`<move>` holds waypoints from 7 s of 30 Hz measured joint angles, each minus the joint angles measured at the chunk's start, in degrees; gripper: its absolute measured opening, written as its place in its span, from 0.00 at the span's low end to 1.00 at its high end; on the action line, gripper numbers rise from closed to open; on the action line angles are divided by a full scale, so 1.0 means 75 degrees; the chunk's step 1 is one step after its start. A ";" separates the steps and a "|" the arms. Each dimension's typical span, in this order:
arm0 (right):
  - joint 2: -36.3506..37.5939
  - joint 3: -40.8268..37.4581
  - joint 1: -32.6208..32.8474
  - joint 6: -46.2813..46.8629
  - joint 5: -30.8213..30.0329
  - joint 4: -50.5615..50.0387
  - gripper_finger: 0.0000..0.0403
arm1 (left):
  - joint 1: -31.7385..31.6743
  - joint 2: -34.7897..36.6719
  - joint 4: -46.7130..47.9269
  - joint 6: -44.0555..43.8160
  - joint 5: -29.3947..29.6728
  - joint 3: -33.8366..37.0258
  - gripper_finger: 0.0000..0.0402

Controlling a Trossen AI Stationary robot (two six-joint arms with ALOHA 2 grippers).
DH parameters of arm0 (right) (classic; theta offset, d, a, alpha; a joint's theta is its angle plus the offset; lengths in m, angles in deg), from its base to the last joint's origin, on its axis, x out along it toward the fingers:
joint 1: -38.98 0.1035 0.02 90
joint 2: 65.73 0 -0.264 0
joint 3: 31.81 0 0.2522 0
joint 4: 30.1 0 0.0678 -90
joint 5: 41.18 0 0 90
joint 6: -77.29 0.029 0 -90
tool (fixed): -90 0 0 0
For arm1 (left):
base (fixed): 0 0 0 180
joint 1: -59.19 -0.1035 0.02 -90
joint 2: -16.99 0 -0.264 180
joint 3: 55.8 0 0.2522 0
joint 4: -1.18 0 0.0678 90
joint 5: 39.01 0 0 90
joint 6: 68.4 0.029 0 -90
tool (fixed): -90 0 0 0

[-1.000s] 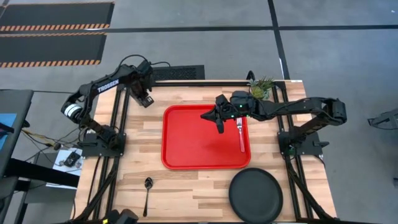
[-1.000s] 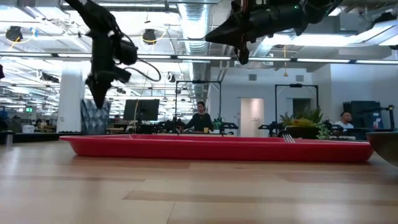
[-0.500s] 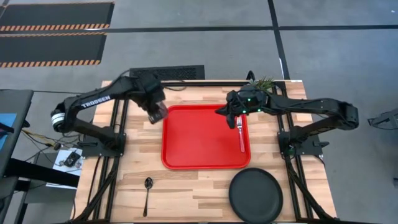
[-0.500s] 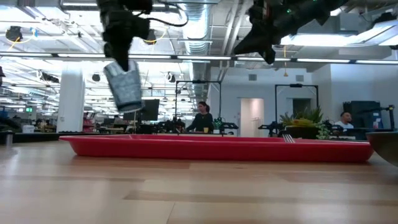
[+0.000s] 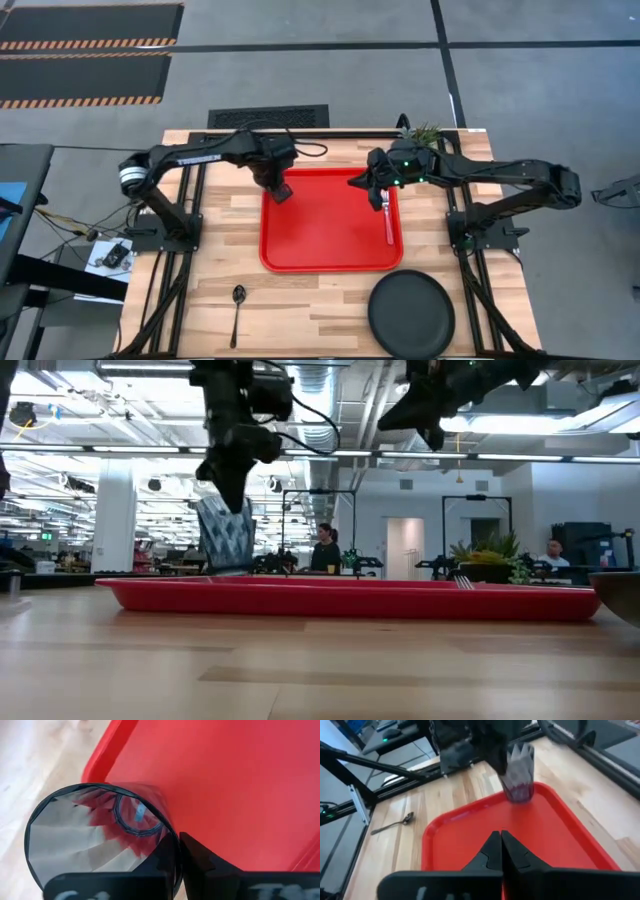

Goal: Pick and place plate/cup/fork/spoon on tray
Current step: Put the blue cup to the top left of the red tray, then put the black spoon to the left of the pink fork on the red tray

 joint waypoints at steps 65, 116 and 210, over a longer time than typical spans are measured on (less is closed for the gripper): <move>0.0472 0.0000 0.0264 0.0003 -0.0529 -0.0382 0.09 | -0.0350 -0.0477 -0.0179 0.0179 -0.0098 -0.0121 0.27; 0.0650 -0.2614 -0.0141 0.0623 0.0807 0.2581 0.12 | 0.3612 0.4399 -0.5232 -0.4040 0.3305 0.4404 0.00; 0.0641 -0.3480 0.2870 0.2208 -0.1890 0.2348 0.02 | 0.8014 0.2289 -0.5228 -0.6952 0.0243 0.6135 0.33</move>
